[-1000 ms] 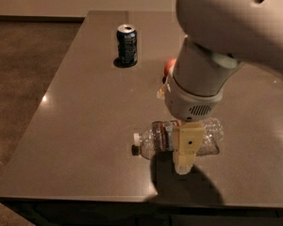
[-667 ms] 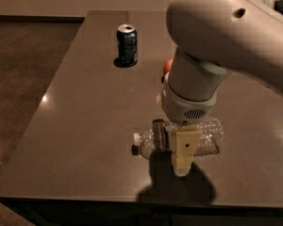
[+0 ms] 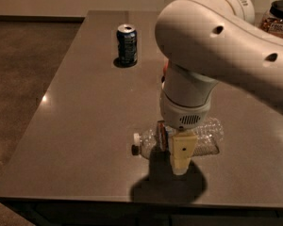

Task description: Place water bottle upright

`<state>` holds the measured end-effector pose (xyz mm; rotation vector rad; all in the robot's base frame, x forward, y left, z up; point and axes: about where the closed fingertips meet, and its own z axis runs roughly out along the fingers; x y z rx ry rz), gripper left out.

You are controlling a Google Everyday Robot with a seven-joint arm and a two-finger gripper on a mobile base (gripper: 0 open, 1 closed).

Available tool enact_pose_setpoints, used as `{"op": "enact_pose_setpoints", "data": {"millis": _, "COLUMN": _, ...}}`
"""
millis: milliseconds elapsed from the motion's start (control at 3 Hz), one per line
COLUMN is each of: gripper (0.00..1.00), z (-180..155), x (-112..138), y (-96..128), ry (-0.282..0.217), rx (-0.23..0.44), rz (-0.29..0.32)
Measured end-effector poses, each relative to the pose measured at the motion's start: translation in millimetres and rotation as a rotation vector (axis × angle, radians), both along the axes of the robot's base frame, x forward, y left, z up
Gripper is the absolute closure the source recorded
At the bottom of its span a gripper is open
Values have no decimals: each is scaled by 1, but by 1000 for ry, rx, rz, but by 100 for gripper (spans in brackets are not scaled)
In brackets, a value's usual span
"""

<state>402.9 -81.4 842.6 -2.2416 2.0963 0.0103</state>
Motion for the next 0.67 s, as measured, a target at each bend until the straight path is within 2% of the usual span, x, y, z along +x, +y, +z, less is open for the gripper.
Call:
{"op": "enact_pose_setpoints", "data": {"millis": 333, "gripper": 38, "z": 1, "x": -1, "y": 0, "ry": 21, "rx": 13, "rz": -15}}
{"op": "enact_pose_setpoints", "data": {"millis": 667, "gripper": 62, "z": 6, "x": 3, "y": -3, "ry": 58, "rx": 74, "rz": -40}}
